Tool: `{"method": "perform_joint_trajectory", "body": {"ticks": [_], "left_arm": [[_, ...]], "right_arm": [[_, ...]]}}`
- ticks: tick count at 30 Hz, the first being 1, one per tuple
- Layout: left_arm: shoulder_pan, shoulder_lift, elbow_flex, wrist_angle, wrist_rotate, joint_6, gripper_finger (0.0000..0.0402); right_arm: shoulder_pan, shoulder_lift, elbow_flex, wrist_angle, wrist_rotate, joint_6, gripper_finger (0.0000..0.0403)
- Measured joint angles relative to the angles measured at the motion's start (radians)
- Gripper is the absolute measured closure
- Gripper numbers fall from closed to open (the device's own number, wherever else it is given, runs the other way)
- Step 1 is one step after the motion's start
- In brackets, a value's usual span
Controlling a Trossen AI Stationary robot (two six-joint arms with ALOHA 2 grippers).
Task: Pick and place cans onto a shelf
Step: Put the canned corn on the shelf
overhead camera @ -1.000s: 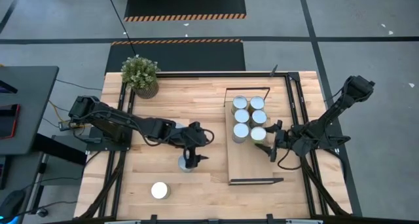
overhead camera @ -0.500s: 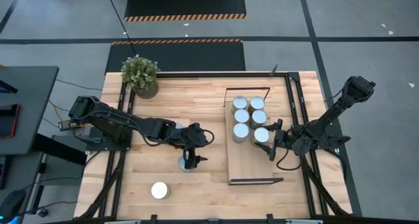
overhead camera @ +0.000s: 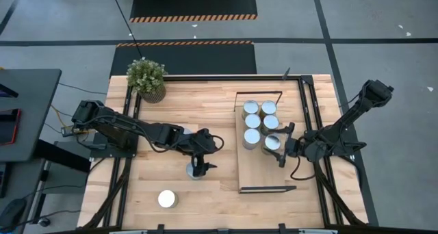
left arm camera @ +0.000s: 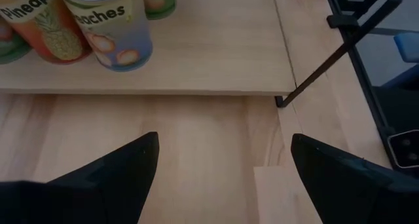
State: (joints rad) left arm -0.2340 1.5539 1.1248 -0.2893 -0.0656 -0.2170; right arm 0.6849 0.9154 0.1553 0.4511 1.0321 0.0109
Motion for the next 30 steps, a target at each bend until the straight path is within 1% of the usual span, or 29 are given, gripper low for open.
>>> {"method": "perform_joint_trajectory", "body": {"ticks": [5, 15, 19, 25, 30], "left_arm": [[0.0, 0.0, 0.0, 0.0, 0.018, 0.001, 0.0047], [0.004, 0.0, 0.0, -0.021, 0.017, 0.017, 0.0047], [0.018, -0.041, 0.001, -0.079, 0.001, 0.022, 0.0047], [0.038, -0.106, 0.001, -0.257, -0.047, -0.013, 0.0047], [0.041, -0.128, 0.001, -0.409, -0.137, -0.067, 0.0047]], "right_arm": [[-0.032, 0.0, 0.002, -0.002, -0.006, -0.091, 0.0032], [-0.128, 0.0, 0.004, 0.007, -0.063, -0.167, 0.0032], [-0.132, 0.0, 0.056, -0.015, -0.065, -0.182, 0.0032], [-0.128, 0.002, 0.177, -0.168, -0.068, -0.186, 0.0032], [-0.113, 0.002, 0.25, -0.226, -0.067, -0.172, 0.0032]]}}
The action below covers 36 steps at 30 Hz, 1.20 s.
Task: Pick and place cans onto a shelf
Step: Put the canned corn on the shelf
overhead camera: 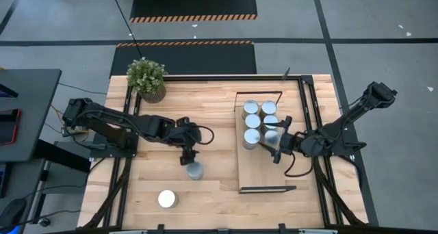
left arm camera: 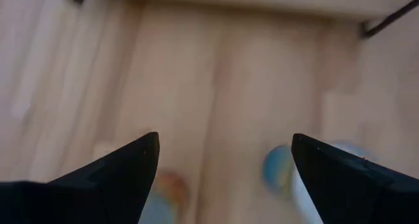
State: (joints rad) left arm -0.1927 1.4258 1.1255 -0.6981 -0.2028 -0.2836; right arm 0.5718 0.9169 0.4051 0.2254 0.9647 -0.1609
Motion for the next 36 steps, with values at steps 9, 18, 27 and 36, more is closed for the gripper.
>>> {"method": "perform_joint_trajectory", "body": {"ticks": [9, 18, 27, 36], "left_arm": [[0.006, -0.001, 0.0, -0.135, -0.085, -0.028, 0.0047], [0.066, -0.06, -0.015, -0.195, -0.115, -0.038, 0.0047], [0.148, -0.132, -0.103, -0.291, -0.005, -0.073, 0.0047], [0.151, -0.157, -0.196, -0.297, 0.097, -0.152, 0.0047]], "right_arm": [[0.044, 0.017, 0.044, -0.044, 0.0, 0.05, 0.0032], [0.056, 0.074, 0.044, -0.034, 0.002, 0.065, 0.0032], [0.055, 0.107, 0.047, -0.013, -0.011, 0.071, 0.0032], [0.046, 0.116, 0.054, -0.002, -0.024, 0.073, 0.0032]]}}
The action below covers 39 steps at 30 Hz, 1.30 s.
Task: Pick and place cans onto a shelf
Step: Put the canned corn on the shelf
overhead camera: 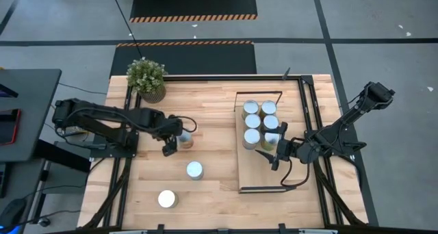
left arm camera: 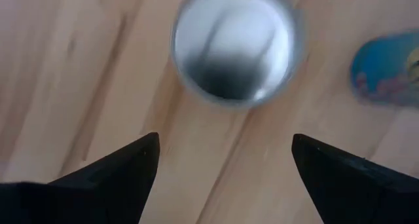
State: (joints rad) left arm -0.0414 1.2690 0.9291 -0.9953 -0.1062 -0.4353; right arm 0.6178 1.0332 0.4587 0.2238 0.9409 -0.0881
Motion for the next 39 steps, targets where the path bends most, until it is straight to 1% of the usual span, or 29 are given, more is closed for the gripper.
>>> {"method": "perform_joint_trajectory", "body": {"ticks": [3, 6, 12, 16, 21, 23, 33, 36, 39], "left_arm": [[0.0, 0.001, -0.058, 0.016, 0.007, -0.011, 0.0047], [0.0, 0.001, -0.109, 0.069, 0.007, -0.019, 0.0047], [0.0, 0.001, -0.181, 0.261, 0.007, -0.017, 0.0047], [-0.001, 0.001, -0.185, 0.323, -0.003, -0.016, 0.0047], [-0.029, 0.018, -0.185, 0.376, -0.109, -0.001, 0.0047], [-0.039, 0.035, -0.185, 0.399, -0.129, -0.003, 0.0047], [-0.051, 0.152, -0.185, 0.565, -0.134, 0.027, 0.0047], [-0.048, 0.163, -0.183, 0.568, -0.13, 0.027, 0.005], [-0.043, 0.166, -0.182, 0.555, -0.121, -0.002, 0.0062]], "right_arm": [[0.0, 0.0, 0.0, 0.0, 0.0, 0.0, 0.0032], [0.0, 0.0, 0.0, 0.001, 0.0, -0.002, 0.0032], [0.0, 0.0, 0.0, 0.006, 0.0, -0.001, 0.0032], [0.0, 0.0, 0.0, 0.007, -0.001, 0.007, 0.0032], [0.0, 0.0, 0.0, 0.007, -0.002, 0.007, 0.0032], [0.0, 0.0, 0.0, 0.007, -0.002, 0.007, 0.0032], [0.0, 0.003, 0.0, 0.007, -0.003, 0.016, 0.0032], [0.0, 0.003, 0.0, 0.007, 0.0, 0.018, 0.0032], [0.0, 0.003, 0.0, 0.017, 0.0, 0.018, 0.0032]]}}
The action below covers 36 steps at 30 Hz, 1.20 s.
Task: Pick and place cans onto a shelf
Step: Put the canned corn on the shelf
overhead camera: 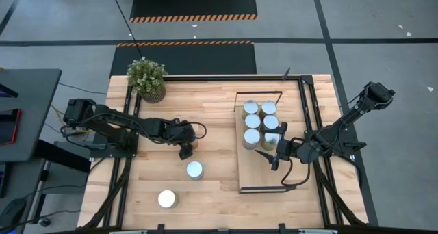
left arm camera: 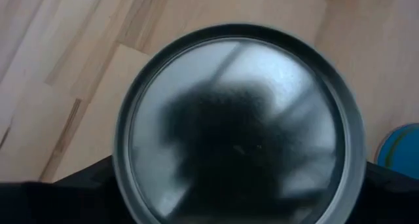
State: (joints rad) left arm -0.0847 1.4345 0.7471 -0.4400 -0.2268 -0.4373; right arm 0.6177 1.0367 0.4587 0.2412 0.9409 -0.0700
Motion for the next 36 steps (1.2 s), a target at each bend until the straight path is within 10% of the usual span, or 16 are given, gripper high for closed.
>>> {"method": "perform_joint_trajectory", "body": {"ticks": [36], "left_arm": [[-0.049, -0.001, 0.16, 0.12, 0.069, 0.055, 0.0091]], "right_arm": [[-0.024, 0.06, 0.161, -0.279, -0.054, 0.189, 0.0032]]}}
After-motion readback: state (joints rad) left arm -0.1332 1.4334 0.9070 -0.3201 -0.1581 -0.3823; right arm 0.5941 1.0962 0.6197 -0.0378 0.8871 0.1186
